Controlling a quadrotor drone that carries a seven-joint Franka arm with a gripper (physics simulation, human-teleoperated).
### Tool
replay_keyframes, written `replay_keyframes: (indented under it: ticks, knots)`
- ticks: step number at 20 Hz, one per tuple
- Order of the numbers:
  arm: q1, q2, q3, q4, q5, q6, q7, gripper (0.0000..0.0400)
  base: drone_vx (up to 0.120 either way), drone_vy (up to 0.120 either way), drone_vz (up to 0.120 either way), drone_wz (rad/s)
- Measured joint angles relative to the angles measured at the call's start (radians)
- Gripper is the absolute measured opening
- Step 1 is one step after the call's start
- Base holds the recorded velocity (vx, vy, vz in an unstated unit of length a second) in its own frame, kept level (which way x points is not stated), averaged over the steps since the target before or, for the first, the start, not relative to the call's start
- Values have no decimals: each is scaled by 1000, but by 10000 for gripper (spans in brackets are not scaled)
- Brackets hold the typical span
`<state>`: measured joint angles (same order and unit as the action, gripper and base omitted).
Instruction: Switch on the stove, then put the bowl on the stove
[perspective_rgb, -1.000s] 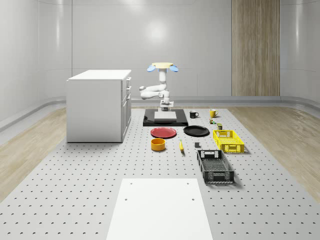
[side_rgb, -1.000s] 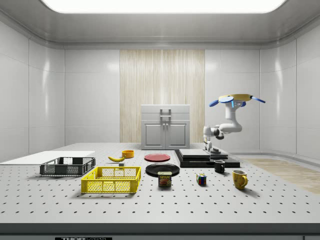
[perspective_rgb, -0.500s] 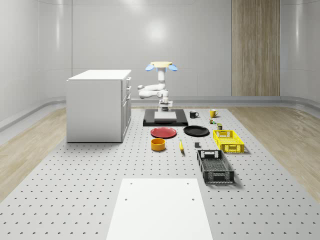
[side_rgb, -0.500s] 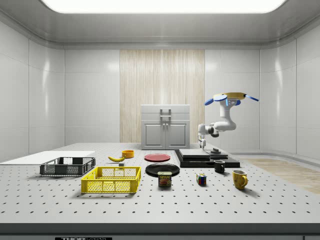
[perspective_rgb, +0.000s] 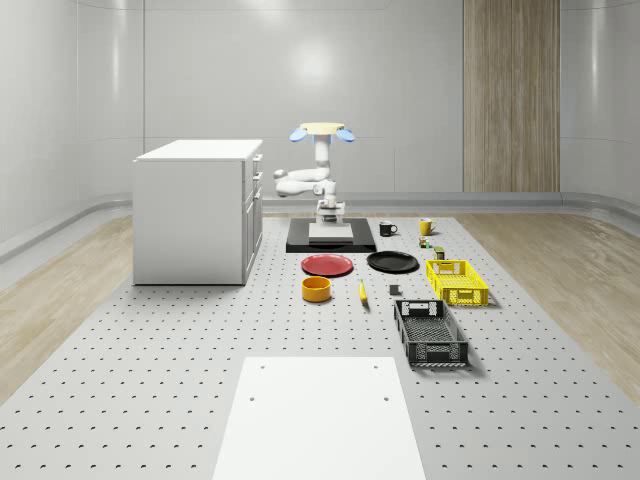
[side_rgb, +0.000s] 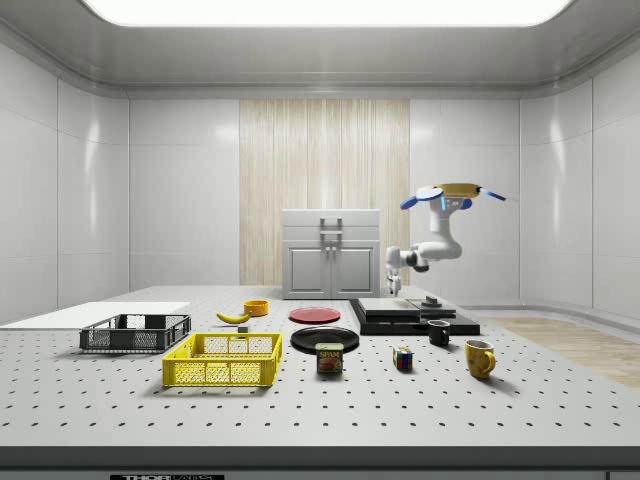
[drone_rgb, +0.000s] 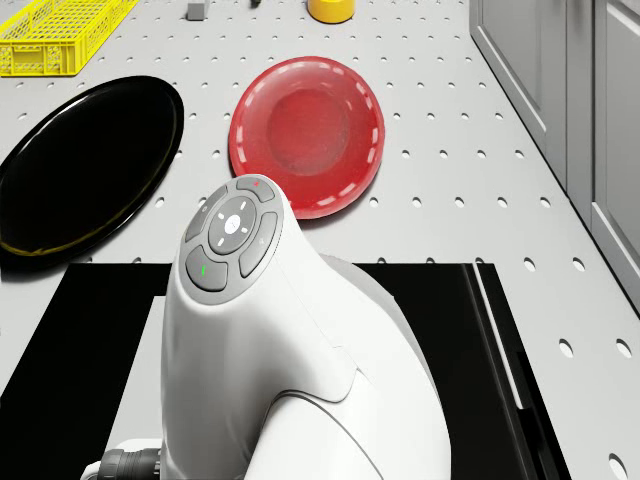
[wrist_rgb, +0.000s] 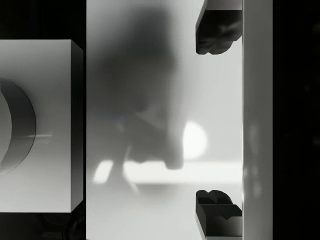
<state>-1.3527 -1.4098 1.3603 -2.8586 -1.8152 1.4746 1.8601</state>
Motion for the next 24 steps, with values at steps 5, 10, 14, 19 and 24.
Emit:
replay_keyframes:
  ticks: [5, 10, 14, 19, 24]
  knots:
    - [-2, -10, 2, 1, 4, 10, 2, 400, 120, 0, 0, 0]
    - [-5, -20, 3, 1, 9, 19, 4, 400, 120, 0, 0, 0]
    - [-6, -27, 4, 1, 12, 26, 5, 400, 120, 0, 0, 0]
    - [-8, -36, 6, 2, 15, 34, 7, 400, 120, 0, 0, 0]
    - [-10, -45, 7, 2, 19, 42, 9, 400, 120, 0, 0, 0]
